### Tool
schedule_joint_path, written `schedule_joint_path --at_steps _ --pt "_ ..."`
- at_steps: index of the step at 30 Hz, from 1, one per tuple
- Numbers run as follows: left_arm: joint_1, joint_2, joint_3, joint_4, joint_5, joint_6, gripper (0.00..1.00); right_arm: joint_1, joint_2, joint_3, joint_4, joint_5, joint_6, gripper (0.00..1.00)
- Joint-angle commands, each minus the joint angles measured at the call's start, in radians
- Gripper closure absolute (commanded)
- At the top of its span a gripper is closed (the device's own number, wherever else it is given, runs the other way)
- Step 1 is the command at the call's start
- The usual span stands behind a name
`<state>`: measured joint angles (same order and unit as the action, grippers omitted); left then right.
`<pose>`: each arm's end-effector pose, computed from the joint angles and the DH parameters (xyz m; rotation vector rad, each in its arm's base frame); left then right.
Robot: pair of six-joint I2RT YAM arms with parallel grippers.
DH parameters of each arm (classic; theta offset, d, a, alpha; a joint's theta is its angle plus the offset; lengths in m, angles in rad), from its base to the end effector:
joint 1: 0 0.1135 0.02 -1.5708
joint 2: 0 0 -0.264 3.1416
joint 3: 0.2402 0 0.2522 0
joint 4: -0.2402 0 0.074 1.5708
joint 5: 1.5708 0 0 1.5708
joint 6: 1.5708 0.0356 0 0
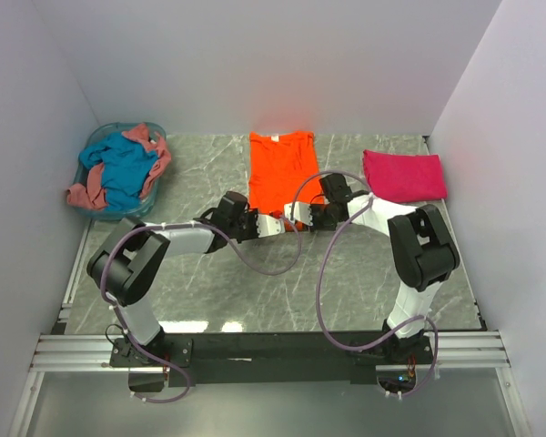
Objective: Fold and stack the t-shirts
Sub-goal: Fold the tshirt
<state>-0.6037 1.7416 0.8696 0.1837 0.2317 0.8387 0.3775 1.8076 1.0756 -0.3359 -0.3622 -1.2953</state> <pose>0.2854 -0.2067 0.1557 1.5697 1.5991 -0.1347 0.3262 0.1429 0.1570 -1.9600 1.6091 0.1276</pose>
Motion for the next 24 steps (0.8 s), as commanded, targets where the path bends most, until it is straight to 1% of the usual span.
schedule_joint_path --at_steps 1,2,3,4,9,10,12,13,15,16,18,20,22,23,24 --pt "-0.007 -0.047 -0.014 0.025 0.041 -0.027 0.99 0.008 0.019 0.026 -0.002 0.043 0.031 0.78" --pt "-0.007 -0.048 -0.015 0.025 0.041 -0.027 0.99 0.006 0.019 0.027 -0.002 0.048 0.034 0.92" --pt "-0.007 -0.050 -0.018 0.019 0.046 -0.026 0.99 0.006 0.019 0.027 0.001 0.049 0.039 0.98" --pt "-0.008 -0.053 -0.020 0.016 0.046 -0.026 0.99 0.006 0.018 0.026 -0.009 0.046 0.039 1.00" --pt "-0.031 -0.085 -0.021 -0.058 0.081 -0.038 0.99 0.008 -0.046 -0.009 -0.098 -0.029 0.021 1.00" --pt "-0.039 -0.096 -0.021 -0.113 0.095 -0.039 1.00 0.008 -0.086 -0.037 -0.130 -0.040 0.016 1.00" --pt "-0.068 -0.141 -0.027 -0.160 0.104 -0.050 0.99 0.006 -0.132 -0.069 -0.169 -0.056 0.008 1.00" --pt "-0.080 -0.160 -0.038 -0.206 0.115 -0.067 1.00 0.006 -0.184 -0.101 -0.208 -0.082 0.008 1.00" --pt "-0.120 -0.221 -0.049 -0.260 0.146 -0.087 0.99 0.004 -0.237 -0.138 -0.251 -0.107 0.001 1.00" --pt "-0.137 -0.240 -0.056 -0.283 0.150 -0.116 0.99 0.003 -0.293 -0.175 -0.293 -0.136 0.005 1.00" --pt "-0.200 -0.298 -0.073 -0.346 0.166 -0.151 0.99 0.003 -0.352 -0.213 -0.336 -0.167 0.007 1.00" --pt "-0.273 -0.364 -0.124 -0.360 0.178 -0.219 0.99 0.003 -0.451 -0.272 -0.388 -0.217 0.011 1.00" --pt "-0.315 -0.405 -0.185 -0.345 0.166 -0.283 0.99 0.004 -0.554 -0.328 -0.405 -0.234 0.022 1.00" --pt "-0.341 -0.445 -0.205 -0.316 0.155 -0.300 0.99 0.004 -0.583 -0.341 -0.405 -0.244 0.028 1.00" --pt "-0.344 -0.467 -0.225 -0.297 0.138 -0.314 0.99 0.003 -0.609 -0.348 -0.405 -0.244 0.037 1.00"
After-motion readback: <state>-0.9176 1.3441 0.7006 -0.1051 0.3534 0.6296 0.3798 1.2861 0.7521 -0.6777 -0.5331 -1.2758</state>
